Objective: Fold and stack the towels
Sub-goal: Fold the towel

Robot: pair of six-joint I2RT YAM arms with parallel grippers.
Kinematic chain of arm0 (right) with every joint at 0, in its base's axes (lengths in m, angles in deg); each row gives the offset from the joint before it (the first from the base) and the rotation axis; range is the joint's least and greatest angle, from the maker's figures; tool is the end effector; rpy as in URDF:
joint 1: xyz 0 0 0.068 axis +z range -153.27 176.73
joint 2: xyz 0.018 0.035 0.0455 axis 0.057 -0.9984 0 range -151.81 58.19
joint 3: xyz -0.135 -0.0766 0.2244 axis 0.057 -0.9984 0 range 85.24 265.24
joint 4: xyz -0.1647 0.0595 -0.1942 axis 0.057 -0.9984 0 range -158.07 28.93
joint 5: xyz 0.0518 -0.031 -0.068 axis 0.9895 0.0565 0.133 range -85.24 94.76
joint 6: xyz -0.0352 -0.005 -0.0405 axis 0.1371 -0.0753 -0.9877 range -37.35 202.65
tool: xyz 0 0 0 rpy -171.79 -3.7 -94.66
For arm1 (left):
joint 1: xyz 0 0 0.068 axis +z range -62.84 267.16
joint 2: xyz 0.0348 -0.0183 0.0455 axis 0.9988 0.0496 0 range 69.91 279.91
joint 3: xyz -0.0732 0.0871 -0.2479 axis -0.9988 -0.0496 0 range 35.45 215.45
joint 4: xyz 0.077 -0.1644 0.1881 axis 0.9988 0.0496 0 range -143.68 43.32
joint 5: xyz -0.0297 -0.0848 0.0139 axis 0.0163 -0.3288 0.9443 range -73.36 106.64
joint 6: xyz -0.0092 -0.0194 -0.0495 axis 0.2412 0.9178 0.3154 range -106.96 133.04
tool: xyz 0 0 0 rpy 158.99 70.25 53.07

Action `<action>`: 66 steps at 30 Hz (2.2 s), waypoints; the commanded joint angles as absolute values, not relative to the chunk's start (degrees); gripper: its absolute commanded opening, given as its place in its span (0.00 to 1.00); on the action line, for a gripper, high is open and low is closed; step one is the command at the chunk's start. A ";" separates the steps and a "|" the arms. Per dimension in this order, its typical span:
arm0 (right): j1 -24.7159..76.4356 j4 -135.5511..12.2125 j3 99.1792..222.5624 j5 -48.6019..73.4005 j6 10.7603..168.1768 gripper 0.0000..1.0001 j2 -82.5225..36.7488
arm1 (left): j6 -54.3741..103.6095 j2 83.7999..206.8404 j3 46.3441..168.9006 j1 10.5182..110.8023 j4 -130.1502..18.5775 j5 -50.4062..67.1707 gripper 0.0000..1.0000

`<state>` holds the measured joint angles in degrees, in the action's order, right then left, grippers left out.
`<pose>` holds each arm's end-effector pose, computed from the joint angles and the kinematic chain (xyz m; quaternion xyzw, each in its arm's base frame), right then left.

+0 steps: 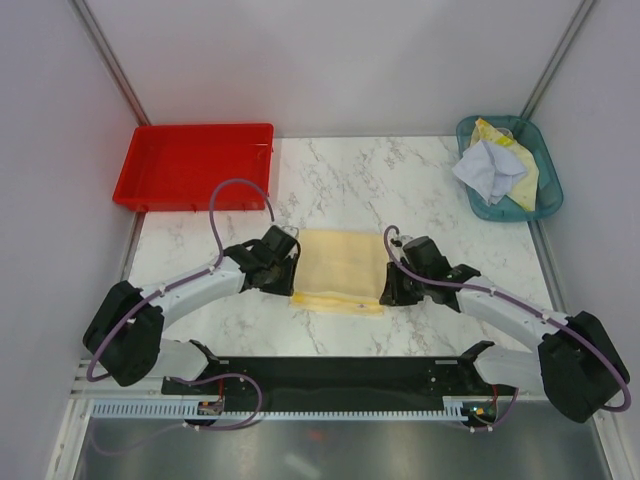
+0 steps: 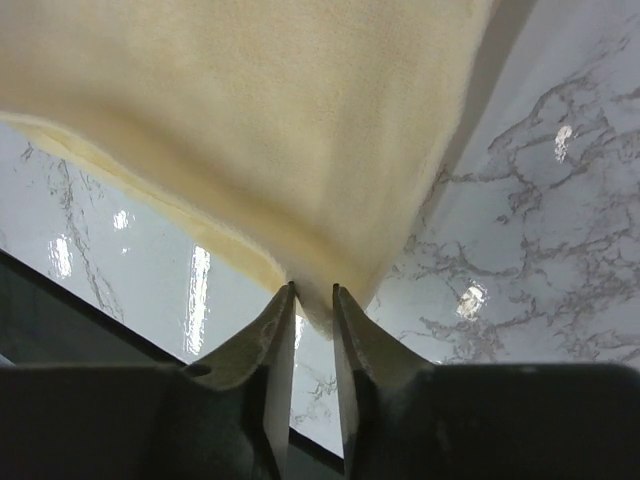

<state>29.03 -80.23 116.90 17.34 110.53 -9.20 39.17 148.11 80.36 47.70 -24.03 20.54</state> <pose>0.1776 0.1214 0.1739 -0.0696 0.9457 0.2407 0.2071 0.1973 -0.1593 0.1900 0.1049 0.9660 -0.0989 0.2144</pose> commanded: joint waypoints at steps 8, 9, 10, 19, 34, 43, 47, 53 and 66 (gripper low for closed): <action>29.08 -85.68 120.91 19.44 113.68 0.43 -2.45 | 45.20 143.66 86.34 47.78 -15.80 27.91 0.61; 29.08 -86.29 121.36 19.00 113.94 0.44 -2.19 | 45.90 143.57 86.34 47.78 -16.06 27.28 0.61; 29.16 -86.56 121.79 18.30 115.07 0.43 -2.01 | 46.61 143.65 86.08 47.78 -16.59 25.89 0.61; 28.99 -86.74 123.73 8.11 118.51 0.43 -6.40 | 48.02 148.04 82.39 47.87 -23.70 23.42 0.56; 28.99 -80.41 114.69 7.92 124.75 0.44 -7.02 | 49.25 157.19 80.80 47.79 -27.40 18.75 0.22; 29.08 -78.74 113.71 6.60 125.11 0.44 -7.11 | 49.42 155.34 79.75 47.87 -25.29 20.86 0.02; 28.99 -78.39 113.89 7.39 124.93 0.44 -7.64 | 50.39 155.08 78.87 47.78 -25.21 21.21 0.02; 29.16 -76.99 112.93 12.31 127.12 0.44 -7.11 | 50.48 157.01 78.96 47.87 -25.21 21.30 0.02; 29.08 -71.27 108.61 15.39 132.66 0.08 -2.81 | 50.57 155.96 80.80 47.78 -22.75 21.30 0.02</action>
<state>29.03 -74.88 108.15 13.38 130.95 -5.14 48.87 155.91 80.23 47.70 -26.37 19.36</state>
